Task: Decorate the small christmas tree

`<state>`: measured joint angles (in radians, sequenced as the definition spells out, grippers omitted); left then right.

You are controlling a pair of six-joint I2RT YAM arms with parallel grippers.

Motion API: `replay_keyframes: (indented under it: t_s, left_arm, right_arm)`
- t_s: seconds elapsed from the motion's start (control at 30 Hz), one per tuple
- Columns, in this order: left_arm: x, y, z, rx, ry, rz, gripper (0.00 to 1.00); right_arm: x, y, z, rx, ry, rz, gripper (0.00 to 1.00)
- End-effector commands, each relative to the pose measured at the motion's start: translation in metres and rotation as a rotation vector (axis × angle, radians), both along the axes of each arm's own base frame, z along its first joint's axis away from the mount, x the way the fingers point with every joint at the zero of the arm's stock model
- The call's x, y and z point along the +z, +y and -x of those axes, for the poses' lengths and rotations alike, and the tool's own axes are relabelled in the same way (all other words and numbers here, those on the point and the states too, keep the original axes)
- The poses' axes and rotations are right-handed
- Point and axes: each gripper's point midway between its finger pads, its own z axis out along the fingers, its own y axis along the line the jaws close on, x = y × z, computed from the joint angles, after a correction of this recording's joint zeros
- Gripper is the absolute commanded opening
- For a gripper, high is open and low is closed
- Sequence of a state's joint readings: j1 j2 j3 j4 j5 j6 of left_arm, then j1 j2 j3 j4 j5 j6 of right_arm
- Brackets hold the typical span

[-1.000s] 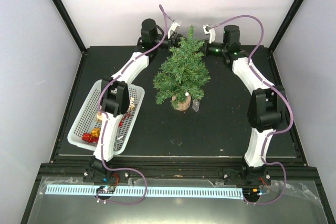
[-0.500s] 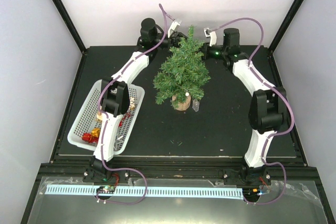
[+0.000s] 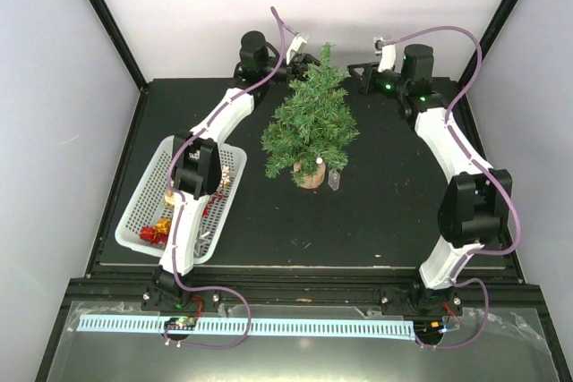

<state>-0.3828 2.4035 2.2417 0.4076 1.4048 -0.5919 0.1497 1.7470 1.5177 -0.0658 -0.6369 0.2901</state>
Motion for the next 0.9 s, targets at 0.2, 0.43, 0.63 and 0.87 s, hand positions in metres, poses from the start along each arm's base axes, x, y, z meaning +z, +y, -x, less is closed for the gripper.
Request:
replay_keyframes:
  t_s: [0.2, 0.43, 0.63, 0.87]
  left_arm:
    - [0.01, -0.007, 0.005, -0.02, -0.048, 0.02, 0.37]
    - [0.009, -0.018, 0.016, -0.061, -0.046, 0.016, 0.37]
    - [0.008, -0.021, 0.021, -0.084, -0.049, 0.013, 0.39]
    - [0.008, -0.021, 0.024, -0.099, -0.049, 0.009, 0.4]
  right_arm:
    - [-0.037, 0.006, 0.011, 0.118, 0.058, 0.061, 0.5]
    - [-0.089, -0.002, 0.027, 0.112, 0.055, 0.146, 0.54]
    - [-0.113, -0.003, 0.035, 0.114, 0.046, 0.149, 0.55]
    - [-0.111, -0.006, 0.035, 0.087, 0.014, 0.14, 0.56]
